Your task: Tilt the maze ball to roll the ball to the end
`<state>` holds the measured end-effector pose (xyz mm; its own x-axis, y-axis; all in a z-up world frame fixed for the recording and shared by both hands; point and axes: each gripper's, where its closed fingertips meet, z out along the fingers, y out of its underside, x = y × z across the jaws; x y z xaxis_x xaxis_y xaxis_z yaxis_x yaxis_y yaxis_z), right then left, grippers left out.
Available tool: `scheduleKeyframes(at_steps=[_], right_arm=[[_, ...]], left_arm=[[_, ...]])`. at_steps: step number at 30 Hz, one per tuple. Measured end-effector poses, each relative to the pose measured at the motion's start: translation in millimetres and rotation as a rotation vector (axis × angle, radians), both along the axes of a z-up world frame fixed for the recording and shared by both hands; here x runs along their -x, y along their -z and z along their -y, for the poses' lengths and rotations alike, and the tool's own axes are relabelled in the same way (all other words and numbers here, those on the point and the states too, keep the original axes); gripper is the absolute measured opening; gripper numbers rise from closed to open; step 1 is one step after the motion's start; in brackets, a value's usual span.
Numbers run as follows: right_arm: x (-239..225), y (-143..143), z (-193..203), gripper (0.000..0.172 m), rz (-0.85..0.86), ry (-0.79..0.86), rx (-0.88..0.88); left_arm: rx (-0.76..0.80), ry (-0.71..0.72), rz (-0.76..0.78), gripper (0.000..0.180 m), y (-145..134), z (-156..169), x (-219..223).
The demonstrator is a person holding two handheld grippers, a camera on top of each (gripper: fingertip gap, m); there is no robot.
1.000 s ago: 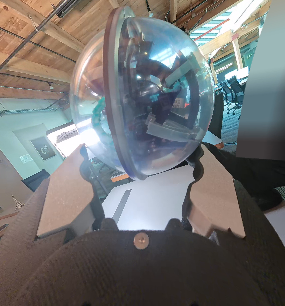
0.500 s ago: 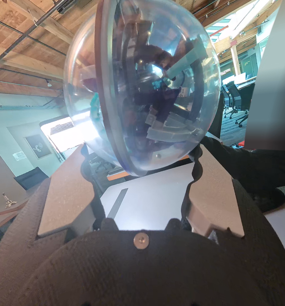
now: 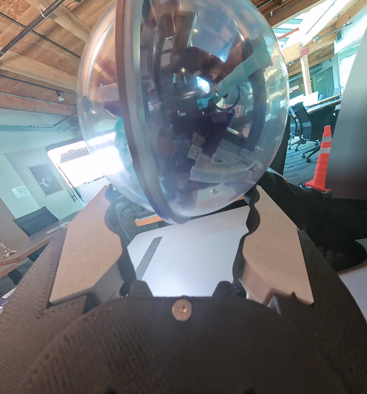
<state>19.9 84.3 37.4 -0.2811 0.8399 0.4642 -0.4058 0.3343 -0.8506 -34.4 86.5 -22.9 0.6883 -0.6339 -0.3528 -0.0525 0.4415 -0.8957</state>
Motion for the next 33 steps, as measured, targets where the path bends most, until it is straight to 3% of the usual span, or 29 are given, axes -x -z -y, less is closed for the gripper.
scheduleKeyframes(at_steps=[20, 33], right_arm=[[14.1, 7.1, -17.4, 0.112, 0.034, -0.027, 0.125], [26.7, 12.8, -35.7, 0.112, 0.103, -0.024, 0.265]], left_arm=[[0.088, -0.033, 0.024, 0.122, 3.0, -6.1, 15.0], [0.236, -0.044, 0.067, 0.121, 10.4, -15.1, 24.6]])
